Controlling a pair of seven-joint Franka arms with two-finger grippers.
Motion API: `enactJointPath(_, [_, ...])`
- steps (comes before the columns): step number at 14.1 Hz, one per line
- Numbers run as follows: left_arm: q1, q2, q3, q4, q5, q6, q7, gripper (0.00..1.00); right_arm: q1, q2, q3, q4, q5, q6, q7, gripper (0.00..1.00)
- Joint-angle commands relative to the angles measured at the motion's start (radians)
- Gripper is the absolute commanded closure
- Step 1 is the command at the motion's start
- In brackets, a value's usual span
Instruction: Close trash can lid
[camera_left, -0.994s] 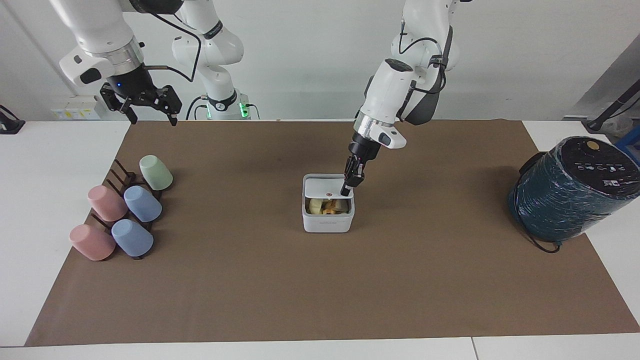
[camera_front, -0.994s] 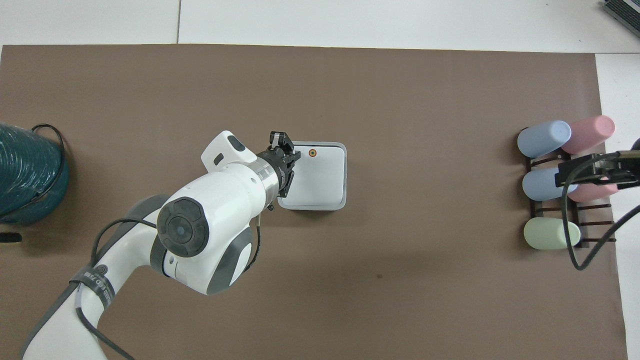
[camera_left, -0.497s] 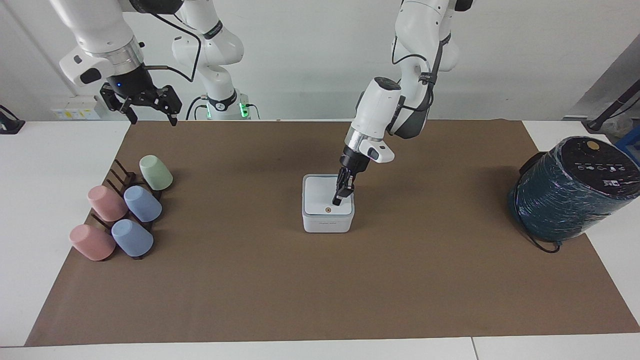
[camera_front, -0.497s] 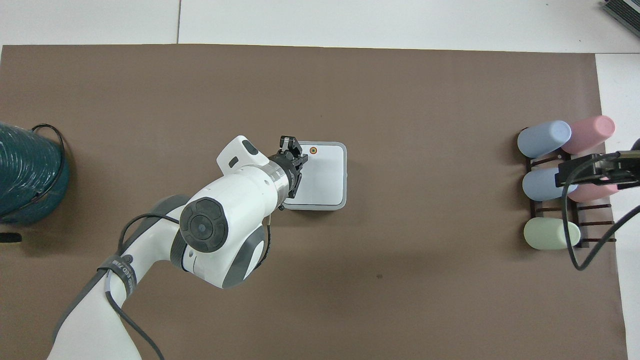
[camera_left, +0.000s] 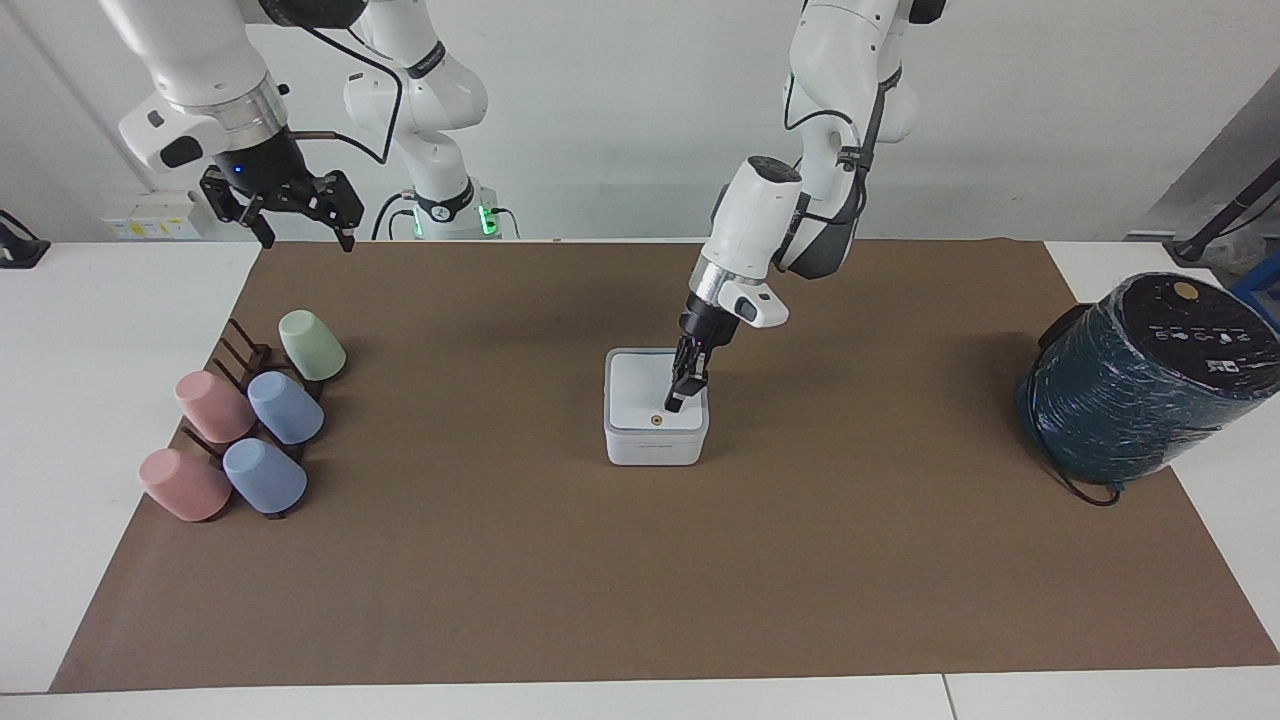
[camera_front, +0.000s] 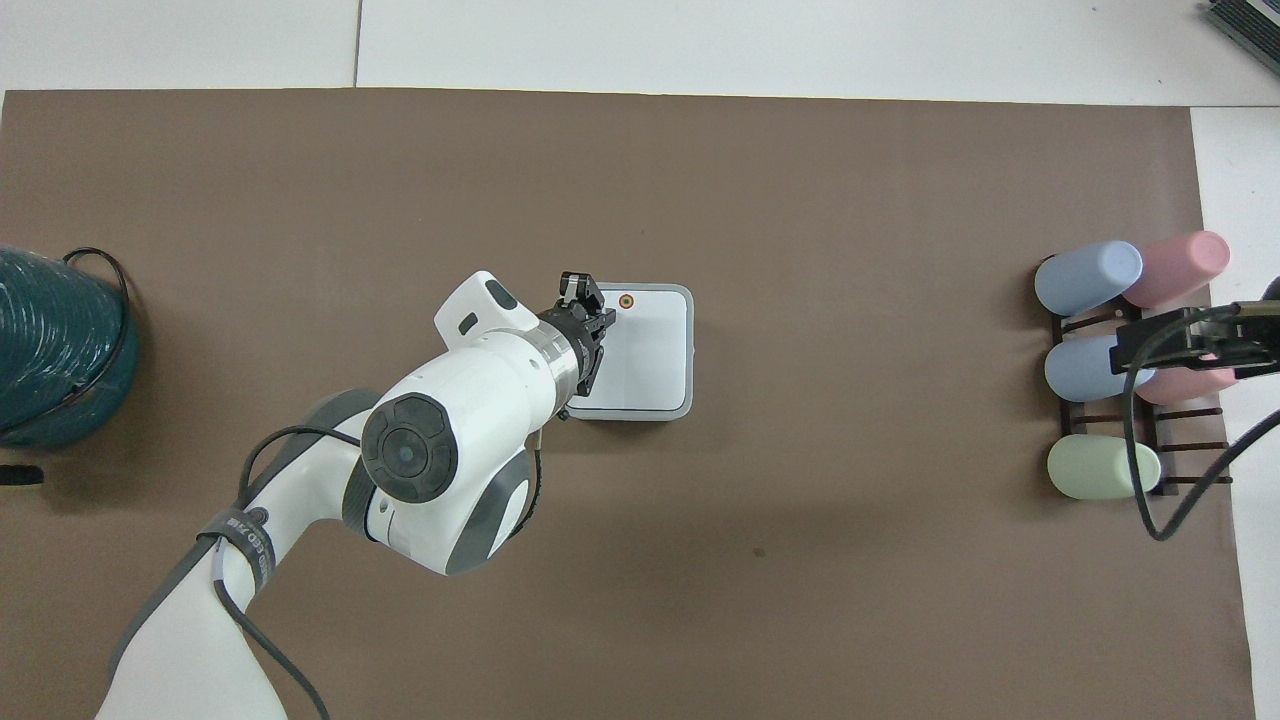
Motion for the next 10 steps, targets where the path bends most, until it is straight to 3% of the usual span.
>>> enactJointPath(1, [-0.027,0.071,0.009,0.01,-0.009,0.021,0.012,1.0,-0.004,-0.016,0.002,-0.013,0.008,-0.005,-0.02,0.0])
enactJointPath(6, [-0.015,0.088,0.01,0.06,0.0,-0.01,0.043,1.0,-0.004,-0.016,0.002,-0.013,0.008,-0.005,-0.02,0.0])
enactJointPath(10, [0.039,0.085,0.013,0.218,0.003,-0.247,0.061,1.0,-0.004,-0.016,0.002,-0.013,0.008,-0.005,-0.02,0.0])
